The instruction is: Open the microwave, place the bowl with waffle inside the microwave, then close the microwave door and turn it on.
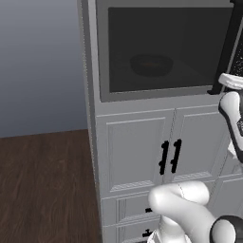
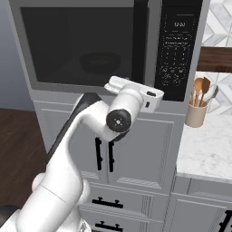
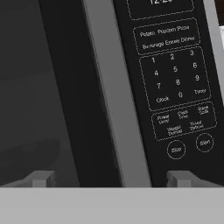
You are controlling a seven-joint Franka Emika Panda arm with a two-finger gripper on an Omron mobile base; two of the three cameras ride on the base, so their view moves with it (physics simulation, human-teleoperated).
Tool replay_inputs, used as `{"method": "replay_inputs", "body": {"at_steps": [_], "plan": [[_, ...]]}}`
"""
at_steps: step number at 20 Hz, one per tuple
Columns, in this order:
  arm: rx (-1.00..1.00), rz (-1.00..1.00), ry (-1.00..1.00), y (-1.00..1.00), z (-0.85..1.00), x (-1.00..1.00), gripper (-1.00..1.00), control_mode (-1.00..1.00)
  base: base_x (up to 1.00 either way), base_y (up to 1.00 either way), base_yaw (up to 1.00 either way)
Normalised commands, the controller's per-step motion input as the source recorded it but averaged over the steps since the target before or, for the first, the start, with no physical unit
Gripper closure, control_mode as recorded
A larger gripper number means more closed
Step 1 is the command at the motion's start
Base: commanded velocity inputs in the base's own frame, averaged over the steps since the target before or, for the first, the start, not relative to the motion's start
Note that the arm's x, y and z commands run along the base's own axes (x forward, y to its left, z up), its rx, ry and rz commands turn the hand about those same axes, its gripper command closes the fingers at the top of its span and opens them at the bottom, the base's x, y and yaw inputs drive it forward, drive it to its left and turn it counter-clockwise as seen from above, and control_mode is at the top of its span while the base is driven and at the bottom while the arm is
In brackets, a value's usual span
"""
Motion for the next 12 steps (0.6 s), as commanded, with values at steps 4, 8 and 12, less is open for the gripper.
{"method": "replay_inputs", "body": {"at_steps": [4, 8, 12], "plan": [[-0.05, 0.00, 0.01, -0.99, 0.00, 0.00, -1.00, -1.00, 0.00, 0.00, 0.00], [-0.09, 0.00, 0.03, -0.87, -0.03, 0.00, -1.00, -1.00, 0.00, 0.00, 0.00], [-0.05, 0.00, 0.02, -0.59, -0.05, 0.00, -1.00, -1.00, 0.00, 0.00, 0.00]]}}
